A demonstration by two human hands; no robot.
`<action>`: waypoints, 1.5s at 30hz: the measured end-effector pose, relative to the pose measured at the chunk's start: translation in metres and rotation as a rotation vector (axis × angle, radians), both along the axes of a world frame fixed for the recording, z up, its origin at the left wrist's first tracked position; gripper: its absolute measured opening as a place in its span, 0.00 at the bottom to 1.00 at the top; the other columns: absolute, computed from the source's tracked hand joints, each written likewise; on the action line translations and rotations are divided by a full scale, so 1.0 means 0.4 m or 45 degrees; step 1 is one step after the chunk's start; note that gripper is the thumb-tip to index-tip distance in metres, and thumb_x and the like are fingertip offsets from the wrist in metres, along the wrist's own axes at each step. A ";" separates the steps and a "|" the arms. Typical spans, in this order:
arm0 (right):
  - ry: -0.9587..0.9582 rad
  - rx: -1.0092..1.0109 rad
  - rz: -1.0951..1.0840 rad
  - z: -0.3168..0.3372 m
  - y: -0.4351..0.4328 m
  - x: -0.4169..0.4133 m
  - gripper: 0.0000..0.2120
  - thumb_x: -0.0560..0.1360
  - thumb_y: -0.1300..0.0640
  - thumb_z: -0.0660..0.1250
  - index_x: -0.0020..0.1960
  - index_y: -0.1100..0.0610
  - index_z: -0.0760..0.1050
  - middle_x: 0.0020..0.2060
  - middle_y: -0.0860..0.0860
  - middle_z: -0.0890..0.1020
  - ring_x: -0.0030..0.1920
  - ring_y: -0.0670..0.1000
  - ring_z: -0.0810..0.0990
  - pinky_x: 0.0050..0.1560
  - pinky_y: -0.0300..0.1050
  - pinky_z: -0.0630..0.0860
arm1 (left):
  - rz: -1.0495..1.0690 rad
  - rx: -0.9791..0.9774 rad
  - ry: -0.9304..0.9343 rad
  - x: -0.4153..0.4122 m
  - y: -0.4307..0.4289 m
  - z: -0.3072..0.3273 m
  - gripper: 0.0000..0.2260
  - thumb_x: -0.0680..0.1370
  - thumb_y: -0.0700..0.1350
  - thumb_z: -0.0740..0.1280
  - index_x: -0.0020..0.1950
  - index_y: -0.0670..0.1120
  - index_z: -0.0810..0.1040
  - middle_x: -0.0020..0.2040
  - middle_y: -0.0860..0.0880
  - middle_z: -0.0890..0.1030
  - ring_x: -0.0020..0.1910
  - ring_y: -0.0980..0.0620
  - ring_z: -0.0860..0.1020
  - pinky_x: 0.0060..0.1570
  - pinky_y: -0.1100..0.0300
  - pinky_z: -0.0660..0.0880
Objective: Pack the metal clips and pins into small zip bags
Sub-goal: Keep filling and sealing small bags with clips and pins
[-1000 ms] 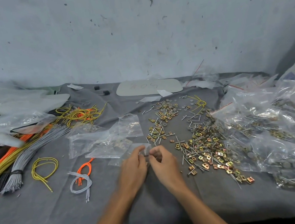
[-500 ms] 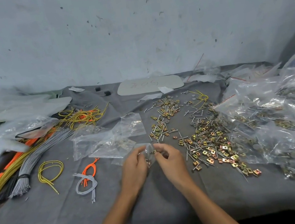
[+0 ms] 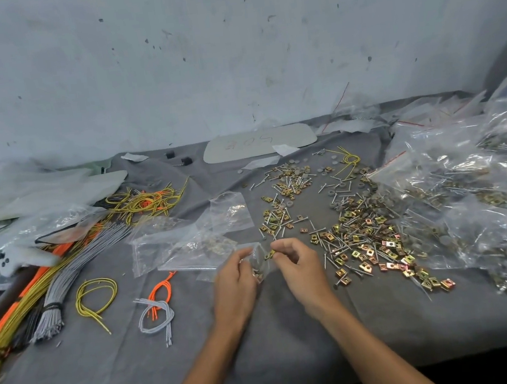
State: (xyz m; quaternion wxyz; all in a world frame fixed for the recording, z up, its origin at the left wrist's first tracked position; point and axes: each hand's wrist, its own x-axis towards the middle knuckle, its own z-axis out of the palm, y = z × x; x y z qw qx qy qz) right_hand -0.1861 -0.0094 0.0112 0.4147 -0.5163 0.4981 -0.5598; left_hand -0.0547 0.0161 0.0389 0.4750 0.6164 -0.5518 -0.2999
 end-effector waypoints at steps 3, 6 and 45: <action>-0.056 0.009 -0.008 -0.003 -0.004 -0.003 0.11 0.76 0.62 0.66 0.50 0.47 0.81 0.46 0.39 0.84 0.48 0.40 0.82 0.47 0.30 0.74 | -0.005 0.001 -0.004 -0.001 0.004 0.006 0.14 0.75 0.49 0.56 0.53 0.59 0.80 0.38 0.48 0.82 0.43 0.44 0.81 0.51 0.43 0.79; -0.073 0.003 -0.015 -0.006 -0.009 -0.001 0.12 0.76 0.63 0.66 0.50 0.47 0.81 0.46 0.40 0.84 0.48 0.40 0.82 0.47 0.30 0.74 | -0.005 -0.005 0.000 -0.002 0.006 0.009 0.14 0.75 0.49 0.56 0.52 0.60 0.79 0.38 0.48 0.81 0.42 0.45 0.80 0.52 0.43 0.79; 1.103 -0.107 -0.128 0.078 -0.103 -0.100 0.02 0.81 0.56 0.64 0.51 0.54 0.74 0.49 0.50 0.80 0.52 0.53 0.76 0.54 0.49 0.72 | 0.037 -0.084 -0.098 0.005 -0.022 -0.023 0.15 0.81 0.38 0.60 0.60 0.50 0.82 0.46 0.45 0.85 0.49 0.43 0.82 0.54 0.47 0.78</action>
